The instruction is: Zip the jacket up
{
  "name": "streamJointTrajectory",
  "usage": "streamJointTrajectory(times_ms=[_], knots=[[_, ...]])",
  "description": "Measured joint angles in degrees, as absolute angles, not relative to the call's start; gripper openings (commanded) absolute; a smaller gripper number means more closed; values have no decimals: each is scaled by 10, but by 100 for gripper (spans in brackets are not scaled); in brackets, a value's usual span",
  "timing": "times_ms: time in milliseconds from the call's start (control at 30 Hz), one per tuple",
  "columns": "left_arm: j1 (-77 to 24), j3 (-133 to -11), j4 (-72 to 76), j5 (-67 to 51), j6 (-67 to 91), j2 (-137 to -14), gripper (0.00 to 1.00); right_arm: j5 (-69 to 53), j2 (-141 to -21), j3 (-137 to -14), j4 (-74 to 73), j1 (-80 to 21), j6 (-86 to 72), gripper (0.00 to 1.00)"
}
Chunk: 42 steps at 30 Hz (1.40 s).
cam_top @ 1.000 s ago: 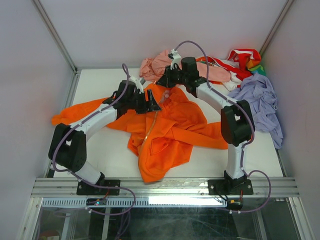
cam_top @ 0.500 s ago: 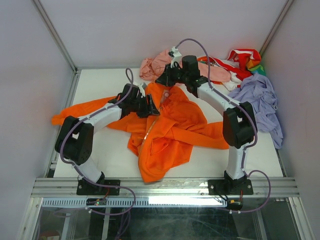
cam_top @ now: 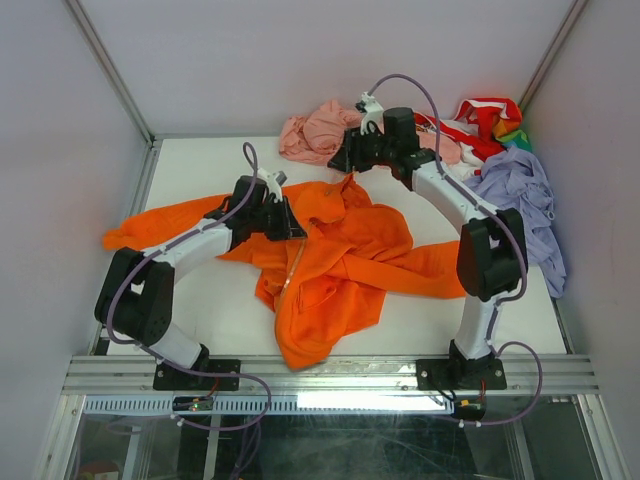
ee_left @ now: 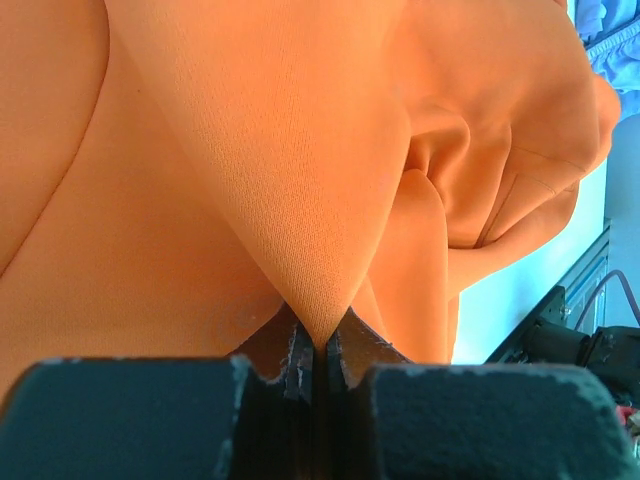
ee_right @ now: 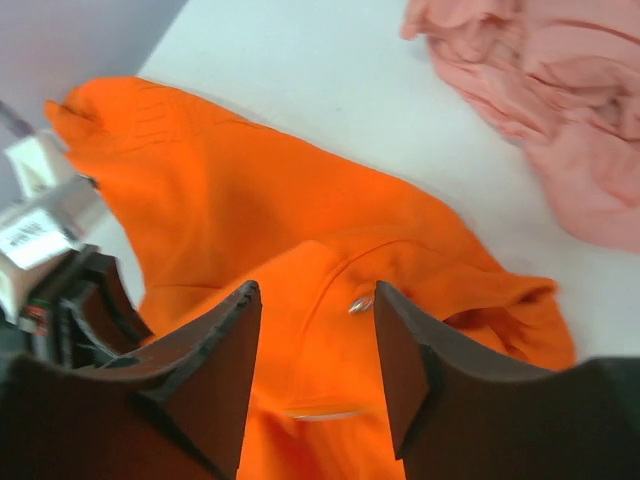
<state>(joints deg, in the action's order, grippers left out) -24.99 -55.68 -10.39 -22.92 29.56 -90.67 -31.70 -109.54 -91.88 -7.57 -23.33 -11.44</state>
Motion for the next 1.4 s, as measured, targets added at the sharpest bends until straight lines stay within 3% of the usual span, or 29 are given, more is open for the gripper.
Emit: streamJointTrajectory(times_ms=[333, 600, 700, 900, 1067, 1233, 1400], knots=[[-242, -520, -88, -245, 305, -883, 0, -224, -1069, -844, -163, -225, -1, 58], [-239, -520, -85, -246, 308, -883, 0, -189, -1129, -838, -185, -245, 32, 54], [-239, -520, -84, -248, 309, -885, 0, -182, -1153, -838, -192, -251, 36, 44], [-233, -520, -85, -249, 309, -887, 0, -171, -1167, -841, -196, -248, 44, 0], [-218, -527, -94, -257, 305, -889, 0, -173, -1158, -856, -210, -231, 35, 0], [-191, -562, -109, -270, 305, -888, 0, -173, -1058, -835, -227, -177, -6, 2], [-185, -587, -103, -309, 307, -879, 0, -169, -888, -749, -220, -146, -54, 20]])
